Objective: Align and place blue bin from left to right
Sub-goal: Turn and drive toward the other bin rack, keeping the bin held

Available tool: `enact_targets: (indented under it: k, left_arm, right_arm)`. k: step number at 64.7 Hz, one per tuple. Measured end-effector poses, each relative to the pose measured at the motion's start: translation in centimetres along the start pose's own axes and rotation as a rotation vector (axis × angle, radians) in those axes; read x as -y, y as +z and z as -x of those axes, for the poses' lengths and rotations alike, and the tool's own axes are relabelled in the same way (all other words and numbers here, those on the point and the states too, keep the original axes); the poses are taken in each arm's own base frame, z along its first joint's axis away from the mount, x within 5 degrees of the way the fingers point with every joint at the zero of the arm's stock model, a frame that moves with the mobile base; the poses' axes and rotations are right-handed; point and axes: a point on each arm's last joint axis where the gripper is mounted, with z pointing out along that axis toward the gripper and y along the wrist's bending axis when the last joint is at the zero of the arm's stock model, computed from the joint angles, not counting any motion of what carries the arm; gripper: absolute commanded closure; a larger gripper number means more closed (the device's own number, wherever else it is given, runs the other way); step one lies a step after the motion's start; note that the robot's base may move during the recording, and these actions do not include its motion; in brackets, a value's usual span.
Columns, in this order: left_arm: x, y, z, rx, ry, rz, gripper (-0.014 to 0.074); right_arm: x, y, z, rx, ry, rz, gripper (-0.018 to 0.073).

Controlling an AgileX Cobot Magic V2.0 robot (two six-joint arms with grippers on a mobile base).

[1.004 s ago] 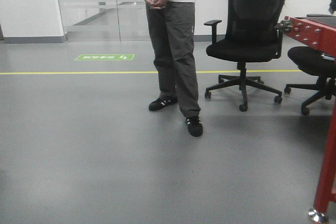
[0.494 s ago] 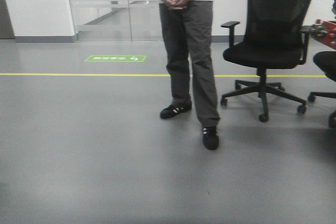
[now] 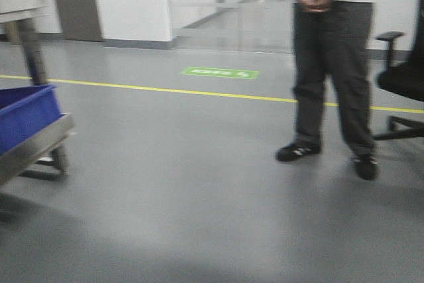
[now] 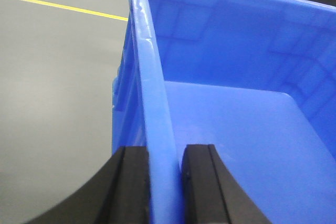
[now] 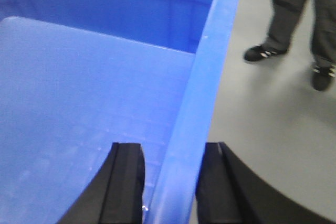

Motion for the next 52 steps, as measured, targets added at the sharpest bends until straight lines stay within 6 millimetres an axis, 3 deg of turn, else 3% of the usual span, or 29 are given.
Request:
enact_targets:
  k: [52]
  left_arm:
    - [-0.03, 0.00, 0.00, 0.000, 0.002, 0.003, 0.0708]
  right_arm:
    - [-0.01, 0.20, 0.02, 0.004, 0.000, 0.001, 0.0628]
